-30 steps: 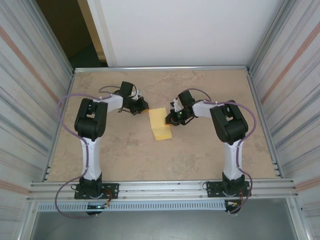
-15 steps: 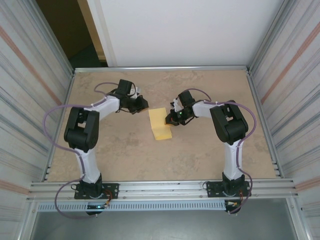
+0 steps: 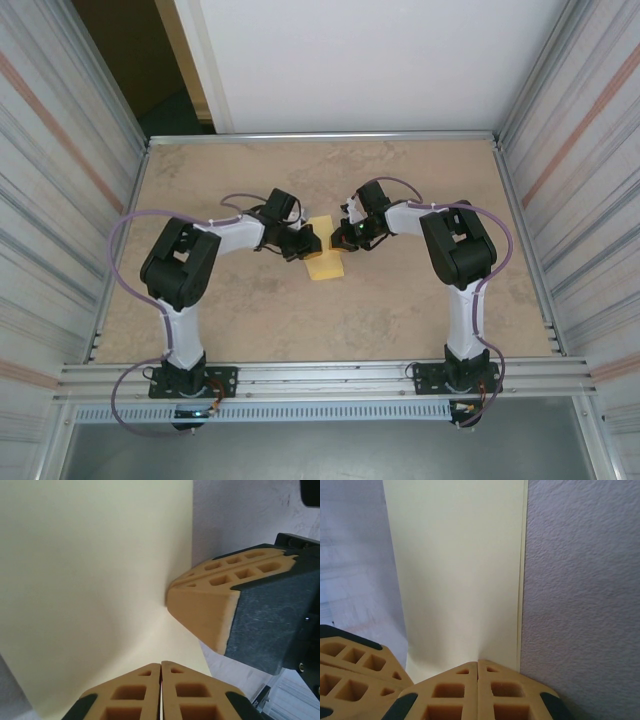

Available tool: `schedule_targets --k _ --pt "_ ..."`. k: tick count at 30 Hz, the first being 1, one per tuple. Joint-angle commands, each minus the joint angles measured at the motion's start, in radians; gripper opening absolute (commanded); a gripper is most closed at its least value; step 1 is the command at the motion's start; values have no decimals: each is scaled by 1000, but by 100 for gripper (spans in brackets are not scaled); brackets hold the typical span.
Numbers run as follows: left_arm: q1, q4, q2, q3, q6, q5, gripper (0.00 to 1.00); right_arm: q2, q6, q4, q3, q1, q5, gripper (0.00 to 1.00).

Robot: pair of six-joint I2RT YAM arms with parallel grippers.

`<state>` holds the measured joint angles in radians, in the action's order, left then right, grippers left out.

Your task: Fold a paper plane with a square sheet of paper (pick it up from the middle)

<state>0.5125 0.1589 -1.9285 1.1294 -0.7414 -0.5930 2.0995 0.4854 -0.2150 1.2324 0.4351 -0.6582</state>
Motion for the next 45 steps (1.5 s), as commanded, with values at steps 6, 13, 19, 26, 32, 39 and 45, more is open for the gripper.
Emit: schedule_targets --k 6,13,19,26,32,39,45 --pt "-14 27 -23 -76 20 -17 10 174 -26 -244 -132 -17 360 0" --pt "-77 51 61 -216 61 14 10 175 -25 -243 -133 -14 363 0" --pt "-105 49 195 -283 51 10 10 175 -25 -242 -135 -14 365 0" --pt "-8 -66 169 -194 -42 -11 9 178 -25 -244 -132 -10 366 0" --pt "37 -98 58 -132 -67 21 8 180 -25 -245 -132 -11 366 0" --pt "38 -63 33 -156 -35 39 8 180 -25 -242 -132 -10 365 0" --pt "30 -33 104 -317 -11 49 9 184 -26 -239 -131 -10 364 0"
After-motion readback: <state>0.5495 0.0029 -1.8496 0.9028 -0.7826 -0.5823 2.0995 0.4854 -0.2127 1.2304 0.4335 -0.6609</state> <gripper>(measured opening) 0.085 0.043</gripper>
